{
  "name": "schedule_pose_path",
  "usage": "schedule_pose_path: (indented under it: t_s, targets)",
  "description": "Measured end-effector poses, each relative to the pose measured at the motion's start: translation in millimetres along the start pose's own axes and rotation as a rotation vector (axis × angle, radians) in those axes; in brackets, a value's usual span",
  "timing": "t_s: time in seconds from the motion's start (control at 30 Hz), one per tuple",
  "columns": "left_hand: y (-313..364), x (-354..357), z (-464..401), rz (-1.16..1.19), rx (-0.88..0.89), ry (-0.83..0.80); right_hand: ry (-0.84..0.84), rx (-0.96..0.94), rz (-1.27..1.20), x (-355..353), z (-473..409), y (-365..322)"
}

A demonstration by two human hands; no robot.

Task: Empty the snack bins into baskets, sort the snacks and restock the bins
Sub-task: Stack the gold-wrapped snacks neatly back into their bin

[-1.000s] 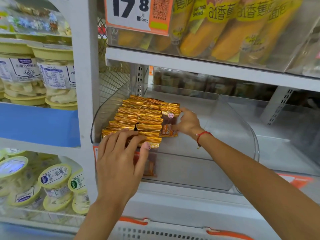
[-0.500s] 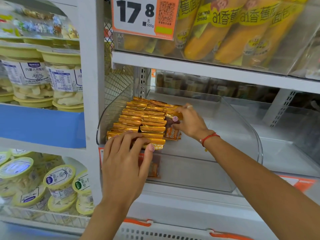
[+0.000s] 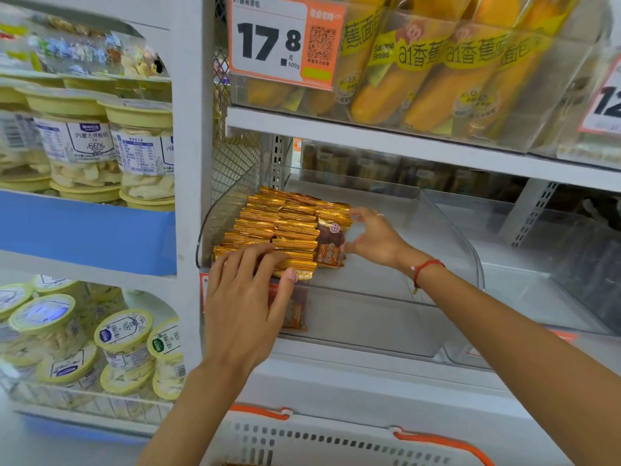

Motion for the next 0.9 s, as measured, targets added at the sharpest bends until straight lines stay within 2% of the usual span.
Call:
schedule_pose_path:
  t_s: [0.1, 0.2, 0.27, 0.33, 0.4, 0.47, 0.53, 0.6, 0.67, 0.73, 0.83, 0.9]
  targets:
    - [4, -14, 15, 0.065, -0.047, 0.085, 0.085, -0.148, -0.087, -9, 52, -16]
    - [1, -27, 61, 0.079, -0.129, 0.187, 0.292, -0.414, -0.028, -6, 120, -32]
    - [-11, -28, 101, 0.061, -0.193, 0.132, 0.396, -0.567, 0.121, 12, 163, -37]
    - [-33, -20, 145, -0.001, -0.297, -0.032, 0.394, -0.617, 0.207, 46, 195, -31]
    - [-57, -12, 189, -0.077, -0.519, -0.264, 0.219, -0.590, 0.289, 94, 217, -19]
    - [-73, -8, 229, -0.123, -0.720, -0.460, -0.155, -0.427, 0.270, 156, 234, 0]
    - [-78, -6, 253, -0.160, -0.778, -0.581, -0.466, -0.250, 0.205, 220, 252, 19]
    - [-78, -5, 260, -0.151, -0.805, -0.623, -0.620, -0.148, 0.206, 278, 264, 31]
    - [-78, -5, 259, -0.135, -0.839, -0.590, -0.649, -0.058, 0.219, 323, 266, 36]
    - [-76, -5, 259, -0.181, -0.811, -0.577, -0.601, -0.010, 0.230, 355, 259, 40]
    - [-76, -1, 263, -0.200, -0.769, -0.570, -0.612, 0.026, 0.256, 387, 250, 42]
    - [-77, 1, 265, -0.199, -0.778, -0.553, -0.535, 0.019, 0.338, 394, 250, 44]
Point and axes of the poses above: each hand's wrist, its own z-axis away from the middle knuckle, its own x-axis out of the palm, y = z × x, the point moved 3 cm from there along -z, towards the middle knuckle, and after that the axes turned 3 degrees about -y, right-handed, at the moved point
